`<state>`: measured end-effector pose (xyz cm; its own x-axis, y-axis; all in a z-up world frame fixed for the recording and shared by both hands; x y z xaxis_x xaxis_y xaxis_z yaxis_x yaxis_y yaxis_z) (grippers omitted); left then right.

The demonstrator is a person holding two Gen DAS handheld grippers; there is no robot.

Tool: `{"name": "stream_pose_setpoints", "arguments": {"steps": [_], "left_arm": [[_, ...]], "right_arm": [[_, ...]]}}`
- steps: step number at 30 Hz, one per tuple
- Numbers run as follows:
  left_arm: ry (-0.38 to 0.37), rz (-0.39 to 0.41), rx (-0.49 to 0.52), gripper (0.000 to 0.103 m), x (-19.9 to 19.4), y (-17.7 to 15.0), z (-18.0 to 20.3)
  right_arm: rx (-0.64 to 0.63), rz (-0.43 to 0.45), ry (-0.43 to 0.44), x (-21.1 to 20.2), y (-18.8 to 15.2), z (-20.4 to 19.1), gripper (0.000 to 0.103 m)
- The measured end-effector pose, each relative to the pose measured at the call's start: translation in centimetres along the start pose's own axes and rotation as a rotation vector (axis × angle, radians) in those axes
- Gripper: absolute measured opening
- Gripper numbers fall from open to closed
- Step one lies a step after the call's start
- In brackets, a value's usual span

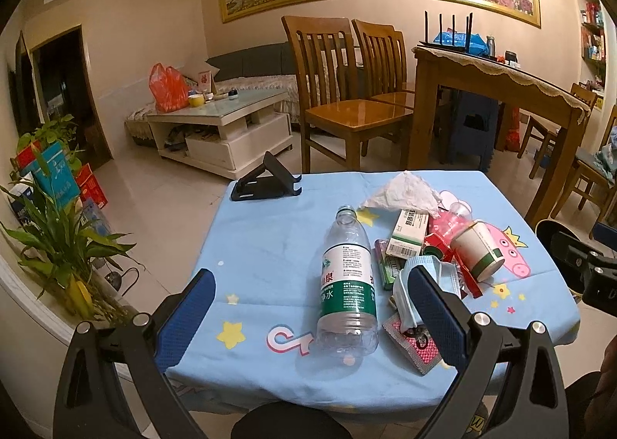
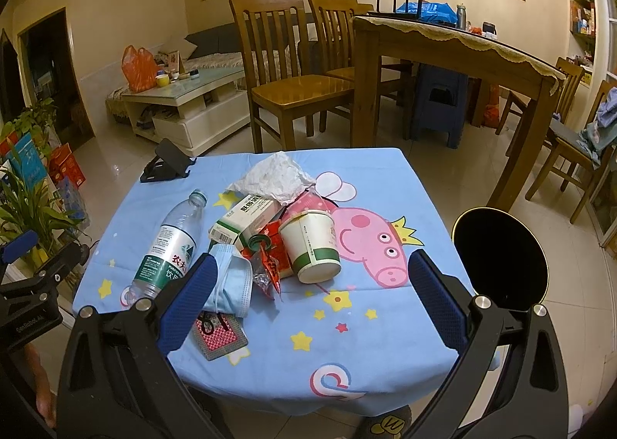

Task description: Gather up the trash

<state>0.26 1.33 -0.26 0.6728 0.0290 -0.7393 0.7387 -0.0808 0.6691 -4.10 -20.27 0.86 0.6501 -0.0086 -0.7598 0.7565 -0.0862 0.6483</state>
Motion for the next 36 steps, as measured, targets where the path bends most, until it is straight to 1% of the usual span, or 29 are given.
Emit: {"name": "stream_pose_setpoints", "arguments": {"steps": [20,25,36], "left_arm": [[-0.008,-0.018,-0.013,0.097,0.7,-0.2,-0.9],[-0.014,-0.025,-0.025,0.097,1.3,-0.3,-1.5],[-0.028,-0.049,-0.070,0.097,2.9,-0.7,-4.1]], "right_arm": [[-0.008,-0.003,-0.009,0.1,-0.1,0.1,0.098],[-0.028,-0.011,-0.018,0.5,-0.3,-0.7,0.098],[-0.101,-0.036,-0.058,1.7,0.4,-4.3,0.098]]}}
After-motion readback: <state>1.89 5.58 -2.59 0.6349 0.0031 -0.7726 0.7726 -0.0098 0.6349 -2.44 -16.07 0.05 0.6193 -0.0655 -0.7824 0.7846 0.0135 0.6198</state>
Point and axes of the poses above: each gripper's, at about its wrist camera, not at the fingertips, and x roughly the way its jaws point, z to its right, y to its top, the point moved 2 cm from there along x, roughly the way its jaws point, and after that the axes turned 10 degrees about -z, right-handed, at the moved point
